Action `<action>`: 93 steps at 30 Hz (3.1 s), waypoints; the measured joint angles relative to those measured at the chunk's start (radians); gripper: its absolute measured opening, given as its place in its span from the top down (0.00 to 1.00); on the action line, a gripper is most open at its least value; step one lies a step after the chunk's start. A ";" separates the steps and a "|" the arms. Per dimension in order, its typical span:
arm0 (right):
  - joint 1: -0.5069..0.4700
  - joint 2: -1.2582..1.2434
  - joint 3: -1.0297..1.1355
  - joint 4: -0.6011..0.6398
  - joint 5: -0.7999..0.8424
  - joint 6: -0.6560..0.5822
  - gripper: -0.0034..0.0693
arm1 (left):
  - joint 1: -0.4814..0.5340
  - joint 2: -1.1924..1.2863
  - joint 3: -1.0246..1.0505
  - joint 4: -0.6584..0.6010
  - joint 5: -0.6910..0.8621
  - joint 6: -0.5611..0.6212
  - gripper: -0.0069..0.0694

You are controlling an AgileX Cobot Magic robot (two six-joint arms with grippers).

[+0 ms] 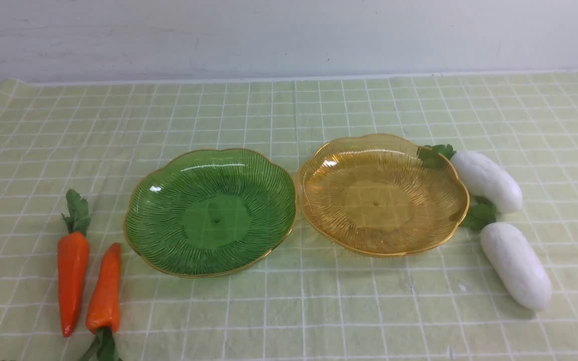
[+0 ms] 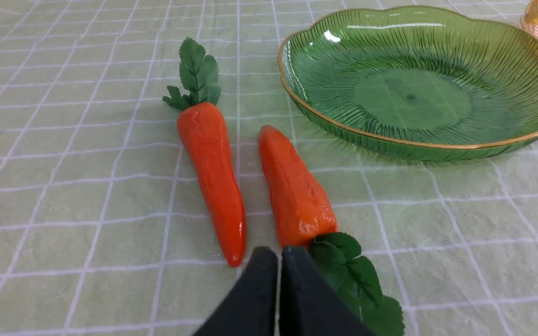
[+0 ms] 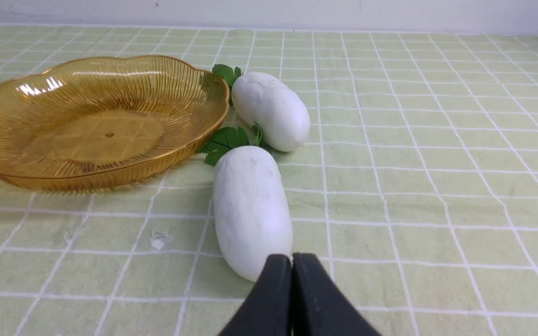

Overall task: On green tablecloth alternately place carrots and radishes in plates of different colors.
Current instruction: 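Place the white radish on the plate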

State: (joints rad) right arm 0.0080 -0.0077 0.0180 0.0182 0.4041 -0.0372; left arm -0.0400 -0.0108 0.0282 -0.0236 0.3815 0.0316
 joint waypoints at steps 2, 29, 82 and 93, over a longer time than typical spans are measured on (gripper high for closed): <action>0.000 0.000 0.000 0.000 0.000 0.000 0.97 | 0.000 0.000 0.000 0.000 0.000 0.000 0.92; 0.000 0.000 0.000 0.000 0.000 0.000 0.97 | 0.000 0.000 0.000 0.001 0.000 0.000 0.92; 0.000 0.479 -0.334 0.461 0.166 -0.083 0.97 | 0.005 0.852 -0.509 -0.611 0.467 0.117 0.92; 0.000 1.118 -0.635 0.467 0.363 -0.257 0.95 | 0.005 1.173 -0.551 -0.636 0.461 0.310 0.92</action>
State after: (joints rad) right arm 0.0080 1.1101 -0.6174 0.4849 0.7673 -0.2940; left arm -0.0352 1.1621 -0.5224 -0.6595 0.8425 0.3418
